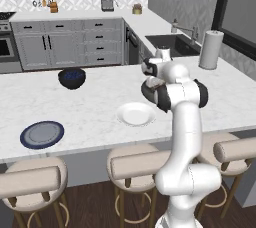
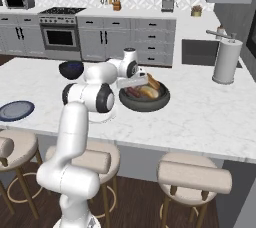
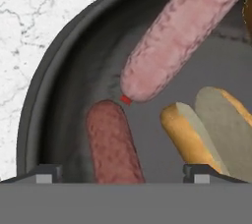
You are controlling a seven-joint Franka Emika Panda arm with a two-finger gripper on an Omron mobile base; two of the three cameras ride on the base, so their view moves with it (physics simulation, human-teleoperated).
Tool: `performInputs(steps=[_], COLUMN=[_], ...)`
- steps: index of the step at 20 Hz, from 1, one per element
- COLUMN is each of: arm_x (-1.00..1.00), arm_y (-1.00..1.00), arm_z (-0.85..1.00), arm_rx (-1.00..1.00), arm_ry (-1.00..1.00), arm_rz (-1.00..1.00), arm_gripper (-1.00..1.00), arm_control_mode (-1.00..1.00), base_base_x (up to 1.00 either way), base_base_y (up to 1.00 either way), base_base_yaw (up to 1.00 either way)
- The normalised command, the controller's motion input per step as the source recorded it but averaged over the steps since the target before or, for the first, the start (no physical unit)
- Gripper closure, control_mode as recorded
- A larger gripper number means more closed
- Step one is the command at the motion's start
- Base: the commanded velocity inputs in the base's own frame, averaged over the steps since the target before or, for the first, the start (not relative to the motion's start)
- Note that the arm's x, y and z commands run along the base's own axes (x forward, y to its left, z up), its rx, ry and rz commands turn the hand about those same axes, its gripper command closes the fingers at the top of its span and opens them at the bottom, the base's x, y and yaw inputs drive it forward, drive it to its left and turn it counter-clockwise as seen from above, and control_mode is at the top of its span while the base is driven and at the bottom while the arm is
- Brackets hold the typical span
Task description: Place one bun and one sausage from the bowl on each plate.
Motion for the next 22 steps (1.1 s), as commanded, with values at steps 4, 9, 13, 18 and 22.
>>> performInputs(steps=[4,9,13,18,22], arm_x=[0.56,0.2,-0.59,-0.96,-0.82], arm_y=[0.0,0.01,0.01,0.0,0.1], arm_z=[-0.41,-0.82,-0.6,-0.39,0.09], arm_rx=[0.0,-0.03,-0.01,0.0,0.0], arm_ry=[0.0,0.06,0.04,-0.02,-0.11], arm_rz=[0.1,0.15,0.01,0.0,0.04], arm_gripper=[-1.0,-1.0,1.0,1.0,1.0], arm_control_mode=[-1.0,-1.0,-1.0,-1.0,-1.0], base_base_x=[0.0,0.0,0.0,0.0,0.0], base_base_y=[0.0,0.0,0.0,0.0,0.0], base_base_yaw=[0.0,0.0,0.0,0.0,0.0])
